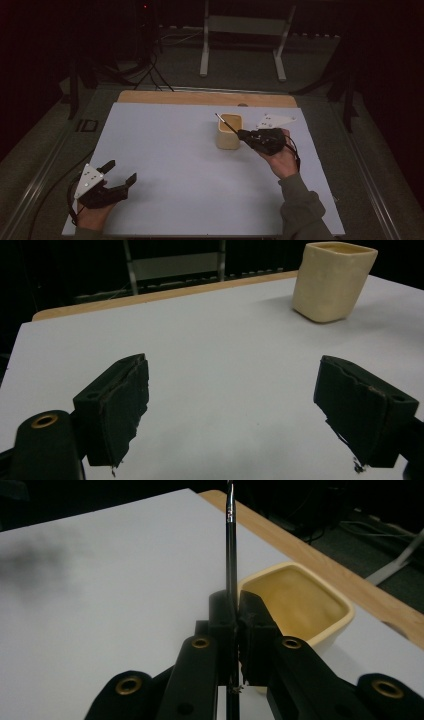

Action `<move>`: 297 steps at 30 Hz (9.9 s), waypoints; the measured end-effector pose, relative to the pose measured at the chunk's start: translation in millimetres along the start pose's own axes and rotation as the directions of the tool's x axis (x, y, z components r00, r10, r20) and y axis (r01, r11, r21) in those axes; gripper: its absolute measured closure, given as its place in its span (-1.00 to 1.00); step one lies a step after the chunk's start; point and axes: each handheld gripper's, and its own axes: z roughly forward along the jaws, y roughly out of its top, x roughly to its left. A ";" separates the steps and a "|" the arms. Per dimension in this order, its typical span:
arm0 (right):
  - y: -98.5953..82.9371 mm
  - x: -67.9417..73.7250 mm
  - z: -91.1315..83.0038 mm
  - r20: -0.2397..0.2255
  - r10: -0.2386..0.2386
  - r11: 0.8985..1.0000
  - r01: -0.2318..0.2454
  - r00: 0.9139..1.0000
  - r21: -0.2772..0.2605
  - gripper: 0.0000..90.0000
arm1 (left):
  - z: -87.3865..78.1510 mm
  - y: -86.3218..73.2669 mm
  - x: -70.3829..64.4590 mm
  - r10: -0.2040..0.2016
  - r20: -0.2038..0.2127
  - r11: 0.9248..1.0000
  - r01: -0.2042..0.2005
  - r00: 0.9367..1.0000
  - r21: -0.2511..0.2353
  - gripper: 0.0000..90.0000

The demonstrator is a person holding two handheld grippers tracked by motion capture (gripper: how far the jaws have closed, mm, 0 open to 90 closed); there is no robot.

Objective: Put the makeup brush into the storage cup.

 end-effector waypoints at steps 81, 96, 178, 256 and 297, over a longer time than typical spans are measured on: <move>24.9 -35.4 35.1 0.037 0.116 0.973 -0.106 0.993 -0.205 0.90 | -0.7 -0.1 0.6 0.001 0.005 1.000 -0.001 1.000 -0.001 -0.66; 22.5 -43.9 50.6 0.036 0.150 0.971 -0.140 0.988 -0.196 0.90 | -0.1 -0.1 0.0 0.001 0.008 1.000 -0.001 1.000 -0.001 -0.66; 3.7 -47.0 81.6 0.062 0.155 0.981 -0.146 0.986 -0.128 0.90 | -2.0 -0.2 0.2 -0.001 0.009 1.000 0.001 1.000 -0.007 -0.65; -10.7 -50.8 75.2 0.098 0.173 0.982 -0.164 0.980 -0.090 -0.72 | -1.8 -0.2 0.2 0.001 0.007 1.000 -0.001 1.000 -0.004 -0.66; -3.0 -44.7 42.8 0.096 0.098 0.995 -0.097 0.991 -0.009 -0.72 | -1.4 -0.5 0.4 -0.002 0.006 1.000 0.002 1.000 -0.002 -0.66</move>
